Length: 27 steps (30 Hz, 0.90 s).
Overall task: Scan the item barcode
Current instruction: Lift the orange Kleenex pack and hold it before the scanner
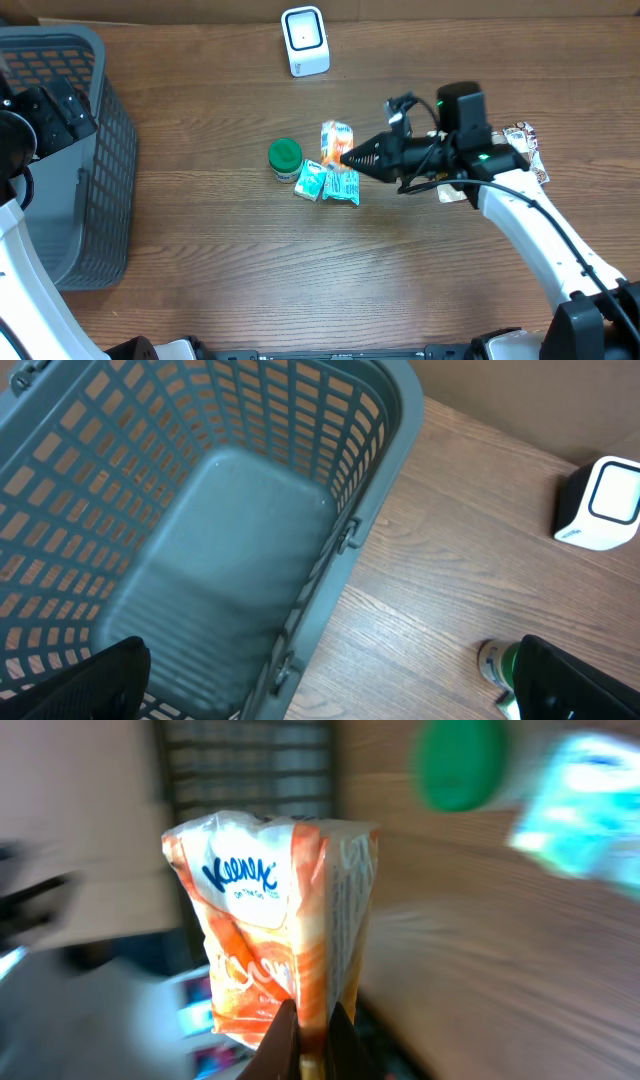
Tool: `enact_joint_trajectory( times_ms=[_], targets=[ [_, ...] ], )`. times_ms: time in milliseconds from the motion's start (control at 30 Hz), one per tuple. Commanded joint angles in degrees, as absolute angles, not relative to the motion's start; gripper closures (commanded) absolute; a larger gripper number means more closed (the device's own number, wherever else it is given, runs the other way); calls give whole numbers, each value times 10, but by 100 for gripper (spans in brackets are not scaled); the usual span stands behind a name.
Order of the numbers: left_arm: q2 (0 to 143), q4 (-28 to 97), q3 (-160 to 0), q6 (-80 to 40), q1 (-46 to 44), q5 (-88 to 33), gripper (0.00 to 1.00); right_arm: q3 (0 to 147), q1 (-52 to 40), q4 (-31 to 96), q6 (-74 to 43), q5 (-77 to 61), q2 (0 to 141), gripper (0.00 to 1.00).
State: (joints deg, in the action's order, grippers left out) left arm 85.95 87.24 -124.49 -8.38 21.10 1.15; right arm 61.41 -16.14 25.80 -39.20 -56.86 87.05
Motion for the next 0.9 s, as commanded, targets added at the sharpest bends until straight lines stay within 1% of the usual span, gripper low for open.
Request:
enact_joint_trajectory(
  times_ms=[0, 133, 333, 433, 500, 567, 667, 800, 867],
  targets=[
    [862, 870, -1249, -75, 213, 15, 1, 628, -187, 290, -339, -356, 866, 96],
    [862, 870, -1249, -75, 213, 15, 1, 691, -199, 385, -311, -159, 873, 96],
    [862, 870, -1249, -75, 213, 15, 1, 890, -230, 528, -256, 57, 935, 96],
    [862, 870, -1249, -75, 213, 15, 0, 1002, -255, 562, -243, 146, 991, 96],
    [862, 870, -1249, -75, 213, 15, 1, 1060, -267, 557, -220, 199, 1030, 96],
    [862, 870, -1249, -75, 213, 15, 0, 1097, -282, 520, -180, 279, 1071, 96],
    [862, 870, -1249, -75, 213, 15, 0, 1100, -303, 394, -60, 370, 1127, 96],
    [862, 870, -1249, -75, 213, 15, 1, 1100, -319, 225, 118, 453, 1207, 96],
    [862, 870, -1249, -75, 213, 15, 0, 1100, -322, 154, 206, 454, 1242, 96]
  ],
)
